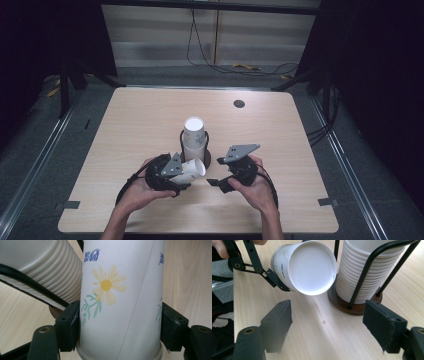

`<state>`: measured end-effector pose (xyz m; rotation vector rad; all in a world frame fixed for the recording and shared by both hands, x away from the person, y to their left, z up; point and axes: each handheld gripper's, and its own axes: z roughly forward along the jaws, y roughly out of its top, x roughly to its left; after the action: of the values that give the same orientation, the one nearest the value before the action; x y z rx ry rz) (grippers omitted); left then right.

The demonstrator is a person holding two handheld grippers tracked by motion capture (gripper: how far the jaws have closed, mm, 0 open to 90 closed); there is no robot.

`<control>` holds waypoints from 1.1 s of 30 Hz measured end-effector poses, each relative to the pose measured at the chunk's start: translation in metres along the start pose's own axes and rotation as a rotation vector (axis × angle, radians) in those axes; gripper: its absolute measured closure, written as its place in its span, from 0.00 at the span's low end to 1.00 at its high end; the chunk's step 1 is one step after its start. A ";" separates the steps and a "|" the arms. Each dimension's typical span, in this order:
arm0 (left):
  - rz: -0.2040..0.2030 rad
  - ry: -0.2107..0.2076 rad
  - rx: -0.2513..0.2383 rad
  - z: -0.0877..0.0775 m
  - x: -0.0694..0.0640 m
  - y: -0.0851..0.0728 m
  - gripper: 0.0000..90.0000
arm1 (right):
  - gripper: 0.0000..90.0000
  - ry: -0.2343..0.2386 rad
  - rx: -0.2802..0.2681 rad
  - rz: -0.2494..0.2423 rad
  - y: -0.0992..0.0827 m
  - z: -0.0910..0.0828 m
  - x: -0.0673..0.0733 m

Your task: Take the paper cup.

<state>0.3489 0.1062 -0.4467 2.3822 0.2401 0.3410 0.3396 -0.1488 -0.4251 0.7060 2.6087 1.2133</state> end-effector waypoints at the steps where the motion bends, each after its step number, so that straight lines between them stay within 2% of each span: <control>1: 0.005 -0.001 0.011 0.001 0.000 0.000 0.33 | 0.26 0.008 0.008 0.000 0.000 0.001 0.000; 2: 0.016 -0.004 0.019 0.002 0.000 0.000 0.33 | 0.25 0.016 0.033 -0.008 0.001 0.005 0.001; 6: 0.024 -0.019 0.044 0.004 -0.002 0.000 0.33 | 0.24 0.016 0.071 -0.024 0.002 0.009 0.002; 8: 0.040 -0.036 0.063 0.005 -0.004 0.002 0.33 | 0.23 0.031 0.081 -0.029 0.004 0.012 0.003; 11: 0.059 -0.036 0.089 0.006 -0.006 0.005 0.33 | 0.17 0.064 0.098 -0.055 0.005 0.015 0.002; 18: 0.070 -0.048 0.106 0.006 -0.007 0.007 0.33 | 0.22 0.097 0.131 -0.062 0.006 0.018 0.001; 20: 0.088 -0.034 0.107 0.006 -0.008 0.007 0.33 | 0.23 0.103 0.142 -0.067 0.006 0.020 0.001; 25: 0.108 -0.037 0.135 0.007 -0.008 0.013 0.33 | 0.26 0.127 0.172 -0.060 0.007 0.025 0.000; 29: 0.117 -0.045 0.159 0.010 -0.008 0.013 0.33 | 0.28 0.143 0.174 -0.063 0.007 0.028 -0.002; 33: 0.118 -0.055 0.163 0.011 -0.009 0.013 0.33 | 0.30 0.151 0.182 -0.068 0.007 0.031 -0.003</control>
<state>0.3450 0.0873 -0.4476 2.5689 0.1049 0.3204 0.3554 -0.1253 -0.4400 0.5699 2.8699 1.0589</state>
